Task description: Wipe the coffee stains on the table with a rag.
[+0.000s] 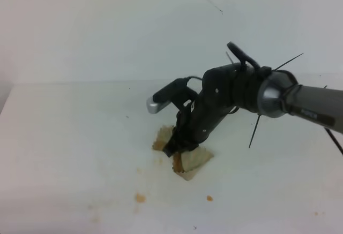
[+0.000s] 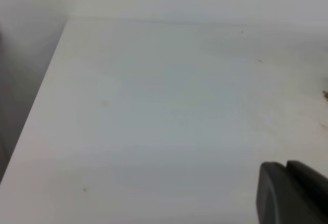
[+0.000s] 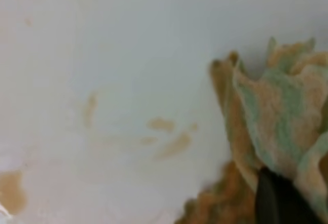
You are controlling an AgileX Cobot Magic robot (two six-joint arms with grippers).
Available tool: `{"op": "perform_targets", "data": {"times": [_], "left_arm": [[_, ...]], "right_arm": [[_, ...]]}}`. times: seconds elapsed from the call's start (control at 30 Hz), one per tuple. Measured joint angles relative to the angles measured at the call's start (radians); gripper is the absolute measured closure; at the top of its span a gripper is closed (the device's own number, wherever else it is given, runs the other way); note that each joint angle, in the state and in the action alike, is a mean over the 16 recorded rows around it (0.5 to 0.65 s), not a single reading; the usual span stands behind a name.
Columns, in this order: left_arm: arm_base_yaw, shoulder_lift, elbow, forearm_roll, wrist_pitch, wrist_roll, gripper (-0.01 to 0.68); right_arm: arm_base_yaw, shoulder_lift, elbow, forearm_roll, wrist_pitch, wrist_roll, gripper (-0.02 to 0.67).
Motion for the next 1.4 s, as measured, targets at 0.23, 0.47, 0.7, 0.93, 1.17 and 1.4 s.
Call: {"op": "perform_targets", "data": {"times": [0.23,0.47,0.7,0.93,1.17,1.4], "left_arm": [[0.000,0.000,0.000,0.000,0.000,0.000,0.675],[0.000,0.000,0.000,0.000,0.000,0.000,0.675],[0.000,-0.002,0.000,0.000,0.000,0.000,0.675],[0.000,-0.002,0.000,0.000,0.000,0.000,0.675],[0.000,0.000,0.000,0.000,0.000,0.000,0.675],[0.000,0.000,0.000,0.000,0.000,0.000,0.675]], "right_arm": [[-0.004,0.069,-0.052,0.114,0.090,-0.076,0.649],[0.030,0.099,-0.070,0.243,0.168,-0.161,0.649],[0.080,0.100,-0.070,0.313,0.251,-0.187,0.649],[0.109,0.085,-0.082,0.357,0.294,-0.192,0.649],[0.101,0.016,-0.098,0.381,0.252,-0.203,0.649],[0.029,-0.121,-0.081,0.376,0.216,-0.206,0.649]]}}
